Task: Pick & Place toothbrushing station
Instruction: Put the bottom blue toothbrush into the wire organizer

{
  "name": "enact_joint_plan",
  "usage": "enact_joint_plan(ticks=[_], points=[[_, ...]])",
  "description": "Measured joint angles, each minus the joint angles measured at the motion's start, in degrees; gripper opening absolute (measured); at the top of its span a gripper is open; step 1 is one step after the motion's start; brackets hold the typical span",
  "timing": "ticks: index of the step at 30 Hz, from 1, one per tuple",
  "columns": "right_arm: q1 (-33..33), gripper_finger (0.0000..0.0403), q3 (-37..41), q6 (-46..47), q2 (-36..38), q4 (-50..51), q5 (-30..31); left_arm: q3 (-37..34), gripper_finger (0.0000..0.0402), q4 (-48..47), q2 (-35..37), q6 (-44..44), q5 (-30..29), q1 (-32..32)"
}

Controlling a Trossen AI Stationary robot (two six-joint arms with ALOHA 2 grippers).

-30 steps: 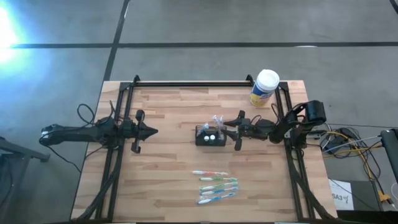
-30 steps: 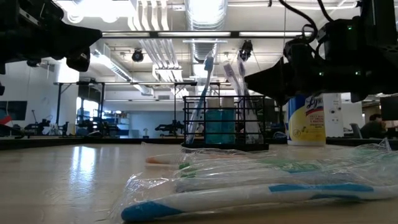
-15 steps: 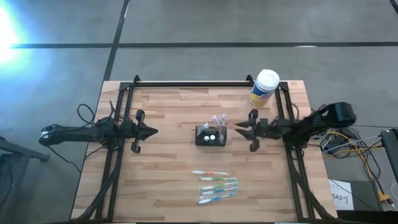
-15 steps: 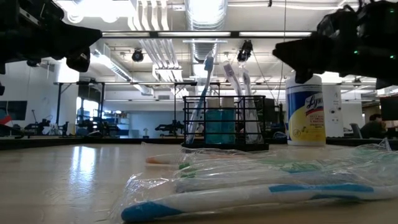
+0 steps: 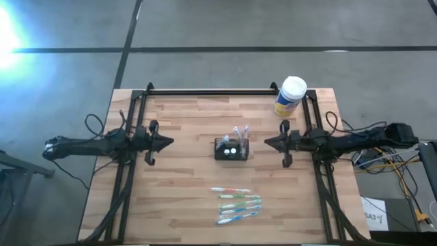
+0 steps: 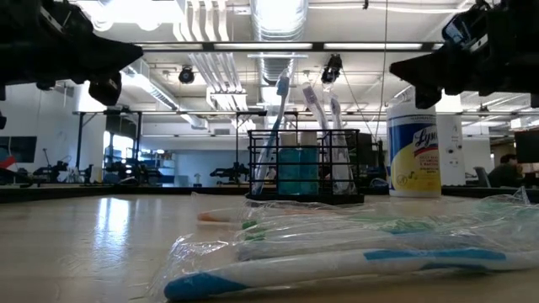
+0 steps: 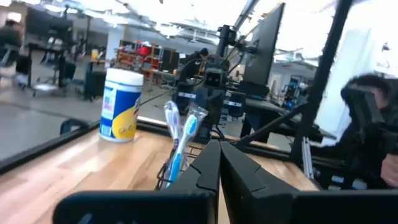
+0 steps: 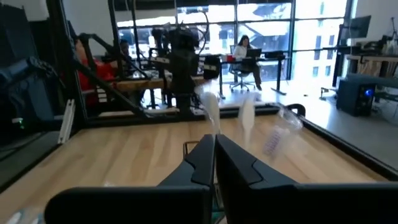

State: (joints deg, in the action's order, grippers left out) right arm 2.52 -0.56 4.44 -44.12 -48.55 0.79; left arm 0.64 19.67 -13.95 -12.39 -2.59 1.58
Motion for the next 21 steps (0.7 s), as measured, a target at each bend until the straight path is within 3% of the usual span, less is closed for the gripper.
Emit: enact_joint_plan(ticks=[6, 13, 18, 21], points=[[0.00, 0.0012, 0.01, -3.53, 8.50, 5.63, -5.08, 0.00, 0.0004, -0.12, -1.18, -0.30, -3.55, 0.00], [0.00, 0.0012, 0.02, -2.68, 10.26, 7.13, -7.42, 0.76, 0.0003, -0.20, -3.71, -0.14, -6.85, -0.22], [1.22, 0.0012, 0.02, -3.00, 10.38, 8.52, -7.39, 6.61, 0.0002, 0.25, -12.19, -5.03, -6.45, -5.52], [2.60, 0.0012, 0.02, -1.57, 10.36, 8.59, -8.83, 12.03, 0.0001, -0.09, -21.40, -5.77, -10.91, -11.53]])
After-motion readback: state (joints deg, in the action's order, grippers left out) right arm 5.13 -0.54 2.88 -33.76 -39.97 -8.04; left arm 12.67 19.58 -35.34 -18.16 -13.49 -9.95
